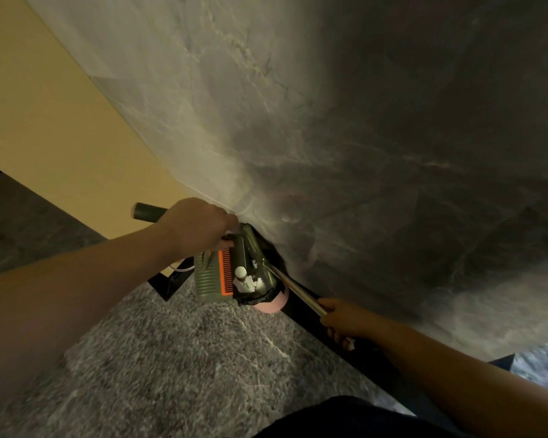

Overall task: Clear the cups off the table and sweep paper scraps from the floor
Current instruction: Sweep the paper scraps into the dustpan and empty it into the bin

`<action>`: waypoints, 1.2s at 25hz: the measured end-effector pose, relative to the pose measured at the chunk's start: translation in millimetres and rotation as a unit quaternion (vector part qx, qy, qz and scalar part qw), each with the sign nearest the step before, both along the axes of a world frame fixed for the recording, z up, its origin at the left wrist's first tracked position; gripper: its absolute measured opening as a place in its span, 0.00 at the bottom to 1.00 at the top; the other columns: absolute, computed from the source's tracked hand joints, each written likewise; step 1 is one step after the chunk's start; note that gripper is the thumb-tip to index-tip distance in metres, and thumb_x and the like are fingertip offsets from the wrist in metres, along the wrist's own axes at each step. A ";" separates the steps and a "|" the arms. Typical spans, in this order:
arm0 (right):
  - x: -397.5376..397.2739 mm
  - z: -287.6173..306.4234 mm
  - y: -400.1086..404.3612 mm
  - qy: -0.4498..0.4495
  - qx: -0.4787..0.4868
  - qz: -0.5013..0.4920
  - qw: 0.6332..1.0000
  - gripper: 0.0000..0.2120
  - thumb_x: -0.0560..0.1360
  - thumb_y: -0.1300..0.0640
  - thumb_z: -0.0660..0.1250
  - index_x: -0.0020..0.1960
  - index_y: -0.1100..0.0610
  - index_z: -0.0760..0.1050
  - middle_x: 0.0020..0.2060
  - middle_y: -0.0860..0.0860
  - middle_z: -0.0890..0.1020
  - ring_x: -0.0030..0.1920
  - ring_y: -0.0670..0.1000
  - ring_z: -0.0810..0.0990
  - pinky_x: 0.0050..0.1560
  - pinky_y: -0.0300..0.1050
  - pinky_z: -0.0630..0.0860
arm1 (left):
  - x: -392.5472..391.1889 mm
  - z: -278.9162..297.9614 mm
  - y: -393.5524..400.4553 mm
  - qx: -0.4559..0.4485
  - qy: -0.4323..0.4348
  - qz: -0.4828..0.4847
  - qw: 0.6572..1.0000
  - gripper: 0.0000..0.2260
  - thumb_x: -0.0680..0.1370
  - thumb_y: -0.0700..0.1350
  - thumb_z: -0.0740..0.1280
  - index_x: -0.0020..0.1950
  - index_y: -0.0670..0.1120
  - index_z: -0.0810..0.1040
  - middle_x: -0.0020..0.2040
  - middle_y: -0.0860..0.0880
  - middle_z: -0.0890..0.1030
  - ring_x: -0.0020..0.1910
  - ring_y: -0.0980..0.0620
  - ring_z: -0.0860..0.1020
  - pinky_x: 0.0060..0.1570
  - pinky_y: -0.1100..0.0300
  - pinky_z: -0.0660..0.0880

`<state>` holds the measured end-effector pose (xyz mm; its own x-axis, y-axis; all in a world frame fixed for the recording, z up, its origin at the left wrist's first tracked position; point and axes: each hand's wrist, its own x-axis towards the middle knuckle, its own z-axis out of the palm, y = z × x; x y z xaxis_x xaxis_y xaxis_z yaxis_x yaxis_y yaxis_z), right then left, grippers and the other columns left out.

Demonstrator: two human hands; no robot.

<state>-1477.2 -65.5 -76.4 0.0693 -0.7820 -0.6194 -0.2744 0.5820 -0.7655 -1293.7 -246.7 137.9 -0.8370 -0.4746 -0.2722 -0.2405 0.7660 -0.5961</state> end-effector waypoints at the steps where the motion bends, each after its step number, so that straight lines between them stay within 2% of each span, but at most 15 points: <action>1: -0.7 -0.1 -0.5 0.000 0.001 -0.003 1.000 0.13 0.77 0.66 0.57 0.56 0.53 0.72 0.31 0.51 0.75 0.25 0.44 0.73 0.23 0.35 0.69 | 1.8 2.3 0.6 0.004 0.007 -0.003 1.000 0.14 0.78 0.60 0.62 0.55 0.52 0.75 0.43 0.52 0.79 0.40 0.48 0.80 0.31 0.59 0.62; 4: 0.4 0.2 -1.5 -0.002 0.006 -0.010 1.000 0.13 0.76 0.66 0.58 0.56 0.54 0.74 0.30 0.51 0.75 0.21 0.42 0.73 0.21 0.34 0.68 | -4.7 0.2 3.4 -0.017 0.011 -0.031 0.999 0.15 0.78 0.60 0.61 0.55 0.50 0.76 0.43 0.52 0.79 0.38 0.47 0.80 0.30 0.59 0.63; 7: -0.7 -0.8 -2.5 0.000 0.016 -0.012 1.000 0.16 0.77 0.66 0.58 0.64 0.58 0.72 0.31 0.52 0.75 0.24 0.45 0.73 0.23 0.35 0.70 | -9.5 -4.6 2.1 -0.029 -0.001 -0.036 0.999 0.16 0.79 0.60 0.59 0.55 0.49 0.74 0.41 0.51 0.78 0.37 0.47 0.80 0.31 0.59 0.64; 10: -4.2 -0.4 -3.2 0.005 0.021 -0.008 1.000 0.19 0.79 0.65 0.57 0.68 0.56 0.68 0.32 0.52 0.75 0.26 0.46 0.73 0.22 0.35 0.70 | -3.9 0.4 -3.1 -0.031 -0.002 -0.014 0.999 0.15 0.78 0.60 0.61 0.53 0.50 0.74 0.38 0.52 0.76 0.34 0.48 0.78 0.30 0.60 0.62; 13: -2.4 0.8 -2.4 0.012 0.020 -0.004 1.000 0.15 0.79 0.64 0.58 0.64 0.55 0.71 0.31 0.52 0.76 0.23 0.45 0.73 0.21 0.35 0.69 | 3.2 3.4 -4.0 -0.030 0.023 -0.010 0.999 0.15 0.77 0.60 0.62 0.51 0.49 0.74 0.35 0.53 0.72 0.31 0.49 0.74 0.29 0.60 0.62; 15: 0.6 1.3 -2.0 0.011 0.020 -0.008 1.000 0.14 0.78 0.65 0.58 0.62 0.56 0.73 0.30 0.52 0.75 0.22 0.44 0.72 0.20 0.34 0.68 | 8.7 3.1 -1.7 -0.012 0.053 -0.005 0.999 0.15 0.77 0.60 0.63 0.51 0.48 0.75 0.38 0.51 0.77 0.33 0.46 0.78 0.29 0.59 0.64; 18: 1.8 3.5 -0.5 0.013 0.026 -0.014 0.999 0.17 0.78 0.65 0.58 0.66 0.57 0.71 0.31 0.53 0.76 0.24 0.46 0.73 0.23 0.36 0.70 | 20.6 1.4 2.4 -0.002 0.100 0.017 0.995 0.15 0.77 0.59 0.64 0.52 0.47 0.76 0.41 0.49 0.80 0.37 0.43 0.80 0.30 0.58 0.65; 22: 5.7 12.5 2.1 0.017 0.025 0.002 1.000 0.18 0.78 0.65 0.57 0.67 0.58 0.70 0.29 0.52 0.75 0.21 0.43 0.73 0.22 0.36 0.69 | 44.5 -4.9 9.3 -0.026 0.065 0.073 0.995 0.18 0.79 0.62 0.57 0.57 0.50 0.74 0.46 0.51 0.79 0.42 0.46 0.80 0.32 0.58 0.65; 26: 21.3 34.5 6.1 0.020 0.016 -0.008 1.000 0.17 0.78 0.66 0.57 0.65 0.57 0.71 0.29 0.52 0.75 0.22 0.44 0.72 0.23 0.36 0.70 | 81.0 3.4 16.9 -0.010 0.149 0.120 0.982 0.19 0.78 0.60 0.62 0.55 0.45 0.77 0.43 0.46 0.80 0.39 0.42 0.79 0.33 0.57 0.70; 30: 51.1 65.1 15.7 0.037 -0.001 -0.019 0.999 0.18 0.78 0.66 0.58 0.66 0.56 0.71 0.29 0.52 0.76 0.23 0.45 0.73 0.22 0.34 0.69 | 115.7 19.5 27.0 -0.045 0.196 0.132 0.971 0.18 0.76 0.61 0.64 0.51 0.47 0.77 0.40 0.47 0.80 0.37 0.44 0.78 0.29 0.59 0.66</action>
<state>-1426.1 -49.8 -11.3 -0.0065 -0.7840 -0.6207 -0.3087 0.5919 -0.7445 -1178.1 -219.8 157.4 -0.7135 -0.6940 0.0960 -0.6439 0.5955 -0.4804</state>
